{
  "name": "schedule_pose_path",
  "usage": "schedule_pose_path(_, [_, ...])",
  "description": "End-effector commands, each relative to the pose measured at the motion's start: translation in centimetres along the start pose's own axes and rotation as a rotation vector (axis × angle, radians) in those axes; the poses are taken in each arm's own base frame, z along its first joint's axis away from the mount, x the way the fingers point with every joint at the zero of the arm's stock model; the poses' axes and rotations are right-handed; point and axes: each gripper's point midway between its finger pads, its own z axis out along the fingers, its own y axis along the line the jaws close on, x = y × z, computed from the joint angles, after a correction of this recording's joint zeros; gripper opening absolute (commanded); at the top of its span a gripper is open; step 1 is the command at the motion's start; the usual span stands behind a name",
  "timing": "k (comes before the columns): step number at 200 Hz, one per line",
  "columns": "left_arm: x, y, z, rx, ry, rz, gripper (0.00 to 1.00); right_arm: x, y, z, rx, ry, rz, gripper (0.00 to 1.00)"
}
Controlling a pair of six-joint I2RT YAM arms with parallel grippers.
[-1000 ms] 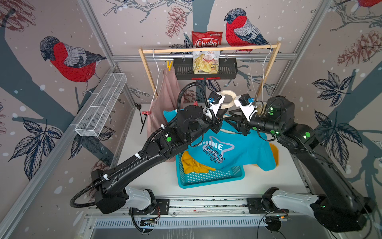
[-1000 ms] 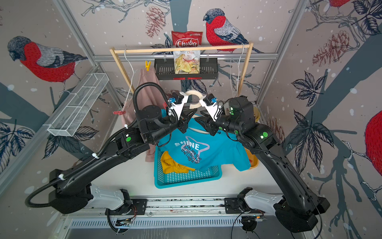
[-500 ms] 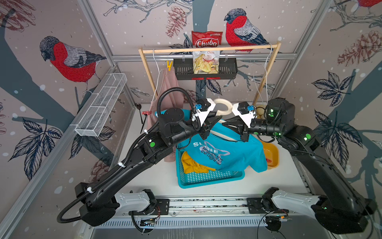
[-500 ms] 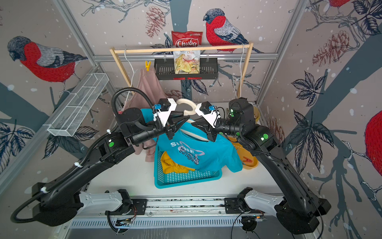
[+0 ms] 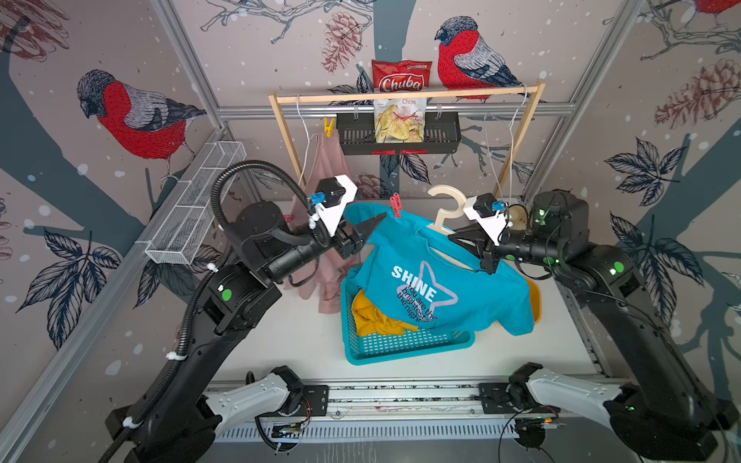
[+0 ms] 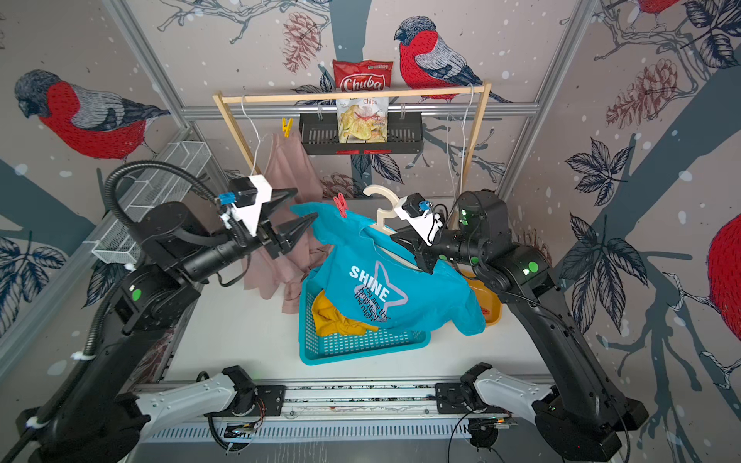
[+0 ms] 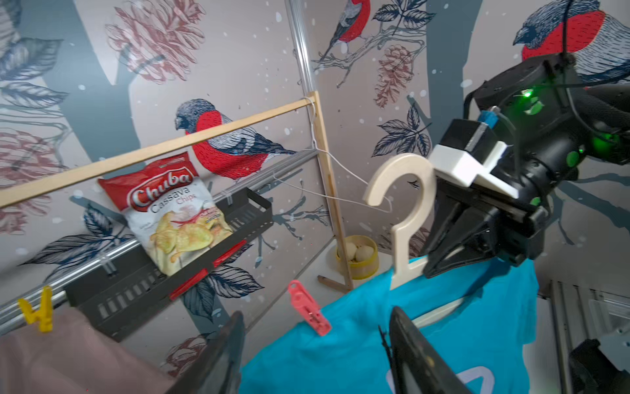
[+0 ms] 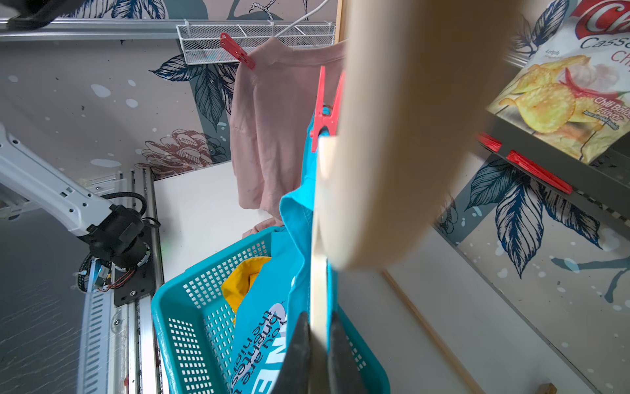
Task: Remove the clothespins securing t-shirts to the hanger
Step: Remove the clothespin from the hanger.
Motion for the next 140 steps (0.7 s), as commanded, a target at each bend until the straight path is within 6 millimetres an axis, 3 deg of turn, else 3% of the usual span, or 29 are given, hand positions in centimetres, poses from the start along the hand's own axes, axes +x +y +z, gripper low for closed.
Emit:
schedule_pose_path(1, [1.2,-1.0,-1.1,0.15,0.04,0.021,0.65,-0.2,1.7,-0.3,-0.093,-0.021,0.002,0.0])
schedule_pose_path(29, [2.4,-2.7,-1.0,0.315,0.009,0.028,0.68,-0.5,3.1,-0.3,-0.186,-0.038,0.038,0.0])
schedule_pose_path(59, [3.9,-3.1,0.0,0.394,0.017,-0.025,0.7,-0.7,4.2,-0.5,-0.256,-0.045,0.056,0.0])
schedule_pose_path(90, [5.4,-3.8,0.9,0.475,0.015,-0.09,0.71,-0.6,4.5,-0.4,-0.276,-0.047,0.054,0.0])
schedule_pose_path(140, [6.2,-5.0,1.2,0.638,0.025,-0.199,0.68,-0.4,4.8,0.0,-0.309,-0.047,0.058,0.0])
